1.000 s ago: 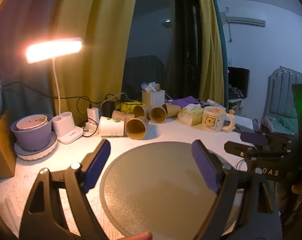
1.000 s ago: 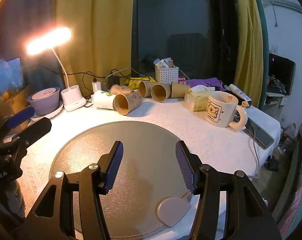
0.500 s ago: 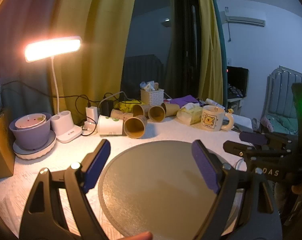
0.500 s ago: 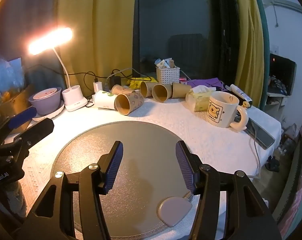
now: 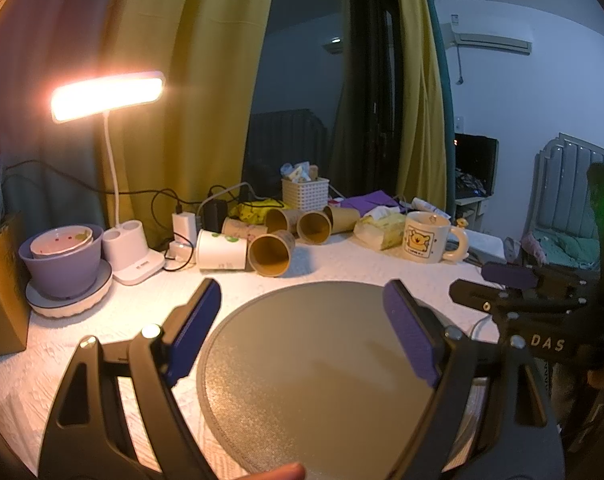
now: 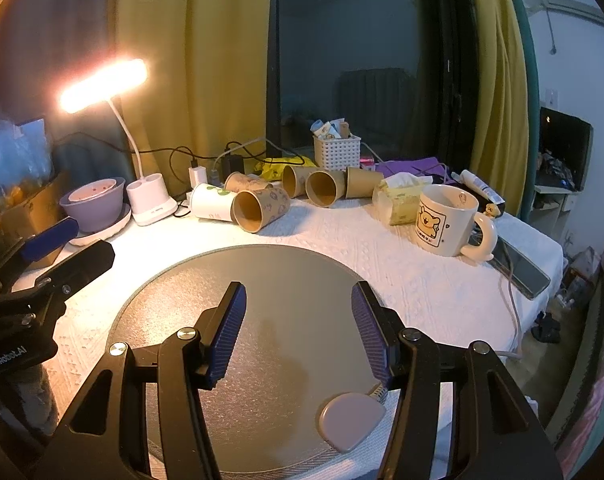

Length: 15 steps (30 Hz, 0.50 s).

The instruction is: Flip cup upright

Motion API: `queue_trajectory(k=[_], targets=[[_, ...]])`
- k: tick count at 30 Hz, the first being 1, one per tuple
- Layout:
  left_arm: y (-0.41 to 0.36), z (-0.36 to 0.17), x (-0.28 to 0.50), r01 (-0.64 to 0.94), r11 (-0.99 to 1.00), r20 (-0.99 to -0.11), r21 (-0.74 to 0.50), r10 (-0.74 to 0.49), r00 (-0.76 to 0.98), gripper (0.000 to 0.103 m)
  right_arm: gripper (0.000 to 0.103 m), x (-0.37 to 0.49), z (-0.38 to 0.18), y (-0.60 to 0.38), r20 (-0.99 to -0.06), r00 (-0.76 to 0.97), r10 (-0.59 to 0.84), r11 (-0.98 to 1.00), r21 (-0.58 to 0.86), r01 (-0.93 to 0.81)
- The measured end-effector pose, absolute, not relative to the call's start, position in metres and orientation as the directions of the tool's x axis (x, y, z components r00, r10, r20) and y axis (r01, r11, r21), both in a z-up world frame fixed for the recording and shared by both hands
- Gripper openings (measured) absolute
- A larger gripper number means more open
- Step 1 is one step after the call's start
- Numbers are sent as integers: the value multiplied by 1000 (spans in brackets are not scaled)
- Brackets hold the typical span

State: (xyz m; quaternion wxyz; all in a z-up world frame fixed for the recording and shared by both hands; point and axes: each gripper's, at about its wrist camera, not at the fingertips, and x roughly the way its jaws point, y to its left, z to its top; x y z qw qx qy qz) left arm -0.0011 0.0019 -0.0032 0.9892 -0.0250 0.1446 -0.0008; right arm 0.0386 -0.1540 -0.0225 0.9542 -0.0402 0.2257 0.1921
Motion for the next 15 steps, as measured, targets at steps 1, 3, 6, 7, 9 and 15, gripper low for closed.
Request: queue_trajectory(k=[1, 3, 6, 7, 9, 15], targets=[[2, -3, -1, -5, 999, -287, -50, -9, 958, 84, 58, 39, -22, -154, -445, 825, 349, 923, 11, -384], [0, -3, -3, -7, 999, -286, -50, -8, 958, 84, 58, 39, -22, -154, -443, 826, 349, 924, 13, -383], [0, -3, -3, -7, 999, -286, -51, -8, 958, 84, 58, 40, -22, -154, -441, 827, 348, 924, 14, -382], [0, -3, -3, -7, 999, -285, -51, -8, 958, 84, 58, 39, -22, -155, -441, 827, 349, 924, 14, -382], [1, -3, -3, -7, 999, -286, -51, -8, 958, 84, 58, 39, -22, -155, -441, 826, 350, 924, 15, -383], [1, -3, -2, -8, 999, -286, -52, -8, 958, 84, 58, 38, -23, -155, -439, 827, 350, 924, 16, -383]])
